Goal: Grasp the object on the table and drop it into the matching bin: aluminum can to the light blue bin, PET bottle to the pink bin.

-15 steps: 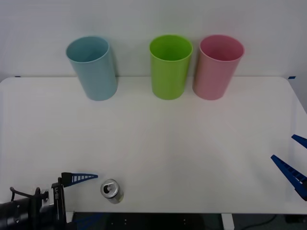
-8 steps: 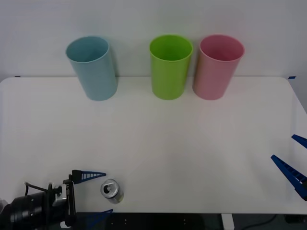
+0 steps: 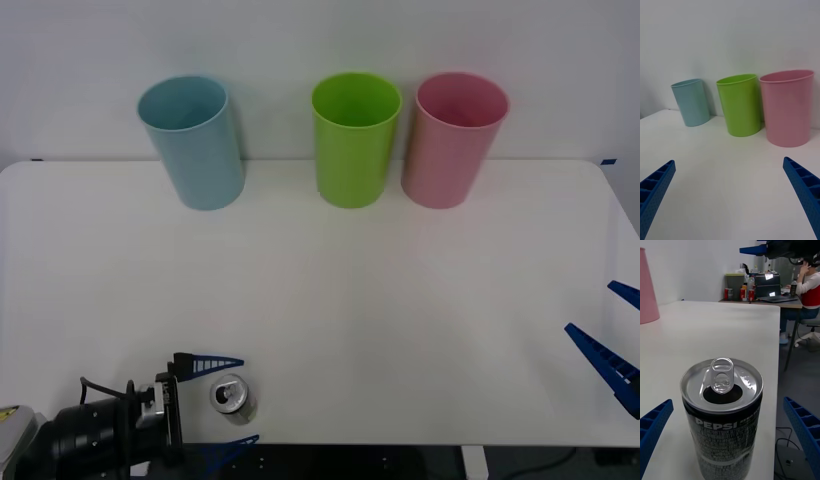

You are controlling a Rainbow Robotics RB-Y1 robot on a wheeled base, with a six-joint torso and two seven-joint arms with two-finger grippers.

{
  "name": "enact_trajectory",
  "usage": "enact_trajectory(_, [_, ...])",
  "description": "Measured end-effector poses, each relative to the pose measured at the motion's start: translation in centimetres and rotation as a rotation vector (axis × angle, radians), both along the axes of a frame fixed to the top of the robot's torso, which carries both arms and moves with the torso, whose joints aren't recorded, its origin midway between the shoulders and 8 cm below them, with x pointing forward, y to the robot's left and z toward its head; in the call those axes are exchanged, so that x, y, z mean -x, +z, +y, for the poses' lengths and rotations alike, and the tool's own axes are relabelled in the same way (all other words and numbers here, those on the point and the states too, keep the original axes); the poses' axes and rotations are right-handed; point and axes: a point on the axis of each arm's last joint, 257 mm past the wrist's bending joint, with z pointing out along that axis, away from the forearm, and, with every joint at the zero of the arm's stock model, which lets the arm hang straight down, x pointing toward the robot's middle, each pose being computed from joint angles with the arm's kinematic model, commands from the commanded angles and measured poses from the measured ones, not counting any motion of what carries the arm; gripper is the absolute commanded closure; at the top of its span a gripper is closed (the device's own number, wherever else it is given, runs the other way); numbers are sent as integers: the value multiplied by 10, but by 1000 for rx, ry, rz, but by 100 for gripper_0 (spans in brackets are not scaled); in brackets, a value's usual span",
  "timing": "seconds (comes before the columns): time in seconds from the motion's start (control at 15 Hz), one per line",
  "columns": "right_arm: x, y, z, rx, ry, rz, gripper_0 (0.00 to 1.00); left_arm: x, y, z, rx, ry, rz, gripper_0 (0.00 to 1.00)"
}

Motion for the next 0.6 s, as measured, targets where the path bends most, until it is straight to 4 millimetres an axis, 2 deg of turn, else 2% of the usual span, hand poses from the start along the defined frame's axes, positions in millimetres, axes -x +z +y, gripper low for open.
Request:
enact_trajectory(0.4, [0,0,0,0,0,0,0,-1,0,-2,-1,-2,-2,0])
enact_trajectory(0.47, [0,0,0,0,0,0,0,0,0,-2,-1,-2,-3,27])
enact_trajectory(0.53, [0,0,0,0,0,0,0,-1,0,-2,-1,-2,-3,78])
enact_trajectory(0.6, [0,0,0,0,0,0,0,-1,0,-2,-1,-2,-3,96])
